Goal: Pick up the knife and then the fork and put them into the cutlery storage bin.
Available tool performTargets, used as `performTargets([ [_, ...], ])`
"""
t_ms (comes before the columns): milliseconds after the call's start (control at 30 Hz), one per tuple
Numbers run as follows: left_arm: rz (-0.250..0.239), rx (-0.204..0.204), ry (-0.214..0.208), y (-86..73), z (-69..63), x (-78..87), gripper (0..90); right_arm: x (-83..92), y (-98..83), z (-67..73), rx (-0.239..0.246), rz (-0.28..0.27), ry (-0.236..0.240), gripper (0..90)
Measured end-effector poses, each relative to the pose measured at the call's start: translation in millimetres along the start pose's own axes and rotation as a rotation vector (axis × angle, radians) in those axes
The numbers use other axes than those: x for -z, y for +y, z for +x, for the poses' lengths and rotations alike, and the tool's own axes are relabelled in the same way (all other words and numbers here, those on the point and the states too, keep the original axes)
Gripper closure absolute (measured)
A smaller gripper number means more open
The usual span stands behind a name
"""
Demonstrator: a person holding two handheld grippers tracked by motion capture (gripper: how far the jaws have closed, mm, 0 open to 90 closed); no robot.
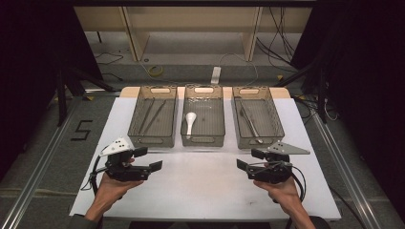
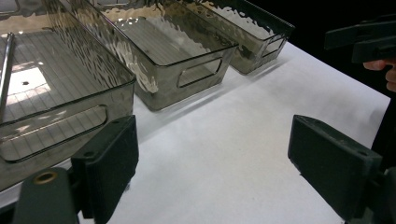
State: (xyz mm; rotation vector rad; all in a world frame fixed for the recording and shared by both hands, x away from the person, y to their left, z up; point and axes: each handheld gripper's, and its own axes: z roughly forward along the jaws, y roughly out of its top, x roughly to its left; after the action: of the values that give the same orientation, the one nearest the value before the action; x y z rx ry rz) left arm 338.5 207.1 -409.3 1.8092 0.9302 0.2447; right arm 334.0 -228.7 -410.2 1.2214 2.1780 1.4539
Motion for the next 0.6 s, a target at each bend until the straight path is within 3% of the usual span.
performTargets([
  [267, 0.014, -0.007, -0.019, -1.3, -2.5, -3.9, 15.7, 9.2, -16.7, 5.7, 0.002, -0.05, 0.009, 25.1],
  [600, 0.011, -0.004, -0.039, -3.0, -4.7, -5.2, 15.6, 15.4, -30.4, 6.0, 0.018, -0.065, -0.006, 23.7],
])
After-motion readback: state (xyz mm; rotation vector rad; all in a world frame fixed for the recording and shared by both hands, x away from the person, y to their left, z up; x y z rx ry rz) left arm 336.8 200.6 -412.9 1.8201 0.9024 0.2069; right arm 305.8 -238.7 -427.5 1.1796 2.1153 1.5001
